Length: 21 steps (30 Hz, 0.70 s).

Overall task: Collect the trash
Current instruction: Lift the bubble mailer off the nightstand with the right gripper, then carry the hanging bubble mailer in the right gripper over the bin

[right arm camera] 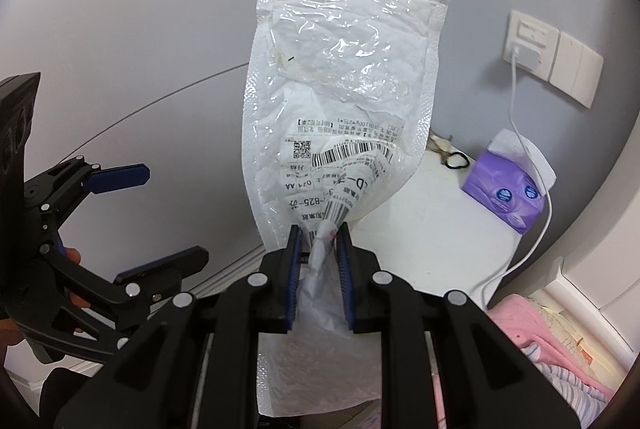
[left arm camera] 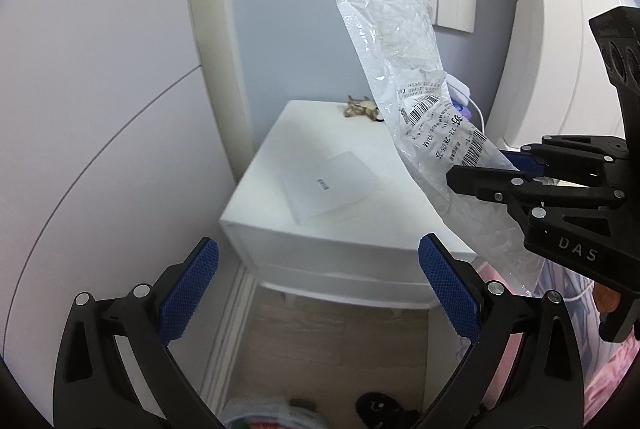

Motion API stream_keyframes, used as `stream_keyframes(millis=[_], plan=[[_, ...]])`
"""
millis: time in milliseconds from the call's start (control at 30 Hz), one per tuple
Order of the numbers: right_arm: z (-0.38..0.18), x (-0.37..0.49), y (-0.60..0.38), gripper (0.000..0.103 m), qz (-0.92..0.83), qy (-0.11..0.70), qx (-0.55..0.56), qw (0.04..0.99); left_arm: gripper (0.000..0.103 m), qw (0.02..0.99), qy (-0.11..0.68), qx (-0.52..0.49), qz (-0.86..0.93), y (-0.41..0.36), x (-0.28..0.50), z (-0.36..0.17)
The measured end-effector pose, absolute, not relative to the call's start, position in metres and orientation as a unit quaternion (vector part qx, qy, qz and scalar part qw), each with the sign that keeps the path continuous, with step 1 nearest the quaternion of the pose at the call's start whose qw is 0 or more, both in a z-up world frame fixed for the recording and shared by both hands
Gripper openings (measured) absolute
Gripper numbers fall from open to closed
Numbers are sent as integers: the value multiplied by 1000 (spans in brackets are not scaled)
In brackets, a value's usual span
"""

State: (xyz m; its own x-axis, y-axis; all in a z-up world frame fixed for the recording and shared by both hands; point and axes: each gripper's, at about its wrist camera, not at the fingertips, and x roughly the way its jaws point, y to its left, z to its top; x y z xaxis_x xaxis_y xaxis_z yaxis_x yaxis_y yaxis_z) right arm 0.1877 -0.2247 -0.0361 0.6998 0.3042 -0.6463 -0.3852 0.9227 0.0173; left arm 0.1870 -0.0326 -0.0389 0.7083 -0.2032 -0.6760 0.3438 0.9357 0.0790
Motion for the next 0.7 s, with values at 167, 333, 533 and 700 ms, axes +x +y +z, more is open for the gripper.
stream_keyframes(millis=[167, 333, 533, 700], plan=[[-31, 169, -200, 18, 207, 334, -66, 917, 97, 924, 346, 99, -129, -8, 163, -29], [-24, 146, -169, 18, 230, 328, -74, 913, 97, 930, 341, 92, -105, 20, 141, -20], [-30, 120, -130, 18, 269, 328, -86, 902, 97, 932, 347, 80, -72, 54, 111, -24], [-39, 98, -99, 18, 298, 334, -91, 890, 97, 930, 357, 68, -43, 84, 84, -33]])
